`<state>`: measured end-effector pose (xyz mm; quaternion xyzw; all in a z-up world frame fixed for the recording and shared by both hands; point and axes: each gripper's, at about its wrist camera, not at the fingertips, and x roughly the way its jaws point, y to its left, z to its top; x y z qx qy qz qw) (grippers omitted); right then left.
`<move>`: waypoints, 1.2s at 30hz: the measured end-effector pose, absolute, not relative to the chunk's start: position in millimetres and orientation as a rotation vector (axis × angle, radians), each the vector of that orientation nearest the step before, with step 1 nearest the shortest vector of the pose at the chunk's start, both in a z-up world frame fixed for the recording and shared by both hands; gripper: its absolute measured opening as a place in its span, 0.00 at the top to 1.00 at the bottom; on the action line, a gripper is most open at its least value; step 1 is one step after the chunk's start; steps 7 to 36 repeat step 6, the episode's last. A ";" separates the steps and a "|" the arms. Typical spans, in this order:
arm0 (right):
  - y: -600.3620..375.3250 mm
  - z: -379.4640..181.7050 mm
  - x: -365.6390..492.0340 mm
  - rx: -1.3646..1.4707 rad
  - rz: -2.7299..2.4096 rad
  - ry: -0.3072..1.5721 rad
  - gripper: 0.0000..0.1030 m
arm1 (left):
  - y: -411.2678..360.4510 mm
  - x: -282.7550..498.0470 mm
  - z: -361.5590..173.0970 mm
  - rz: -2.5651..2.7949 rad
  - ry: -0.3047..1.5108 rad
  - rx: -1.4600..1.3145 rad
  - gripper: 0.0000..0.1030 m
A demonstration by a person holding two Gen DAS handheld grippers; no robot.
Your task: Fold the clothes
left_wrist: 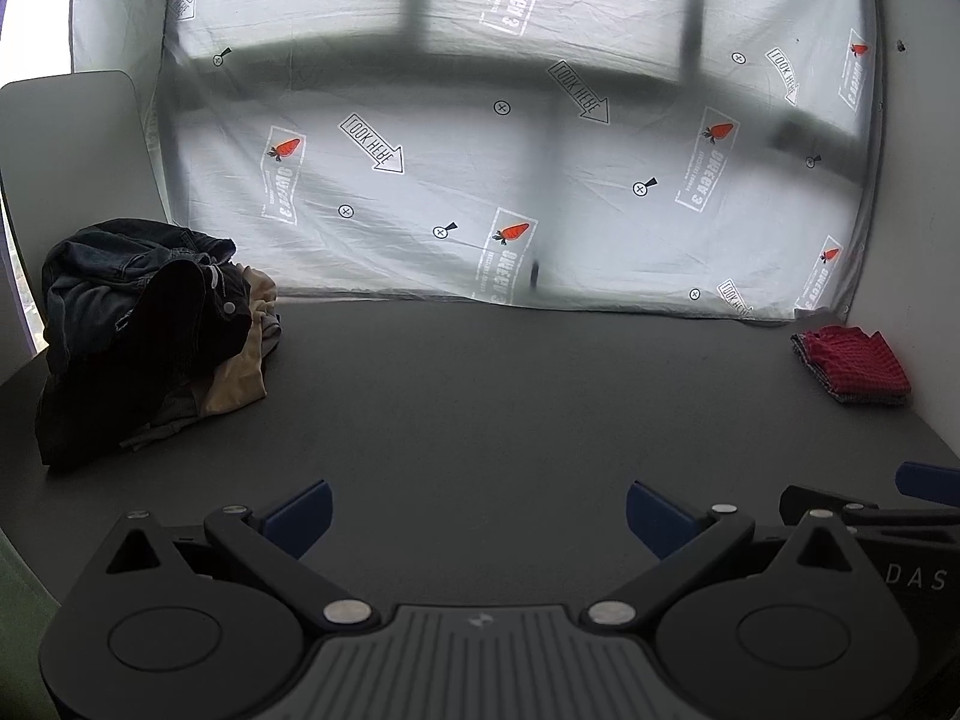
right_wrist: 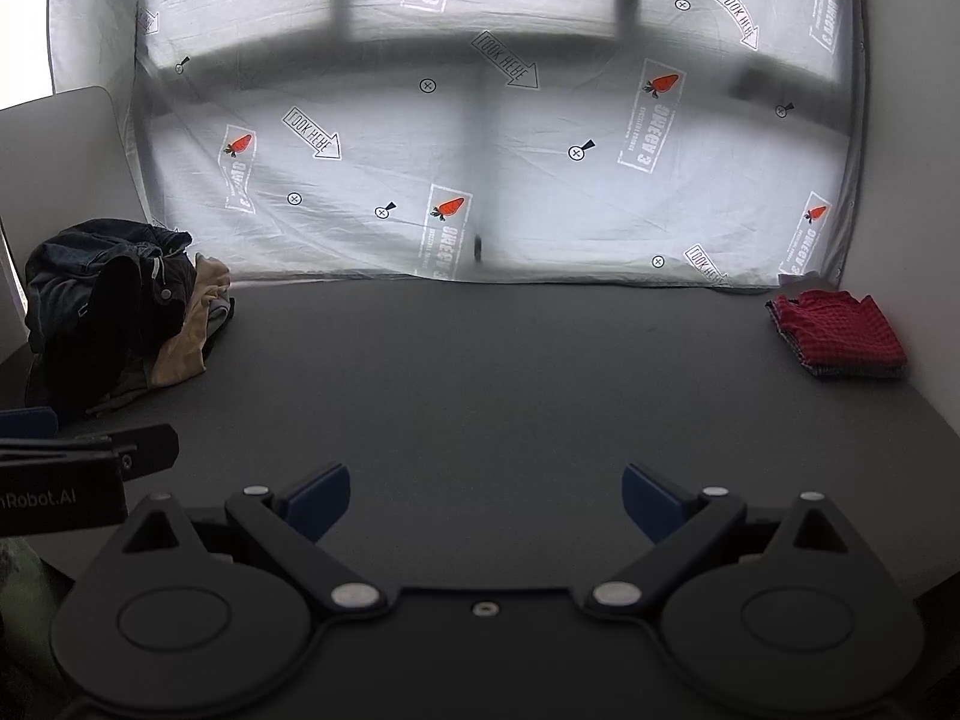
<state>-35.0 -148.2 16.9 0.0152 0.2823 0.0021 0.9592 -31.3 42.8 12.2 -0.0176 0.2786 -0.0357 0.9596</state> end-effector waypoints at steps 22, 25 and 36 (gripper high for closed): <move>-143.9 17.6 -43.1 0.028 -0.011 0.555 0.05 | 47.6 -34.3 14.0 -0.089 0.545 -0.045 0.00; -143.9 17.6 -43.1 0.028 -0.011 0.555 0.05 | 47.6 -34.3 14.0 -0.089 0.545 -0.045 0.00; -143.9 17.6 -43.1 0.028 -0.011 0.555 0.05 | 47.6 -34.3 14.0 -0.089 0.545 -0.045 0.00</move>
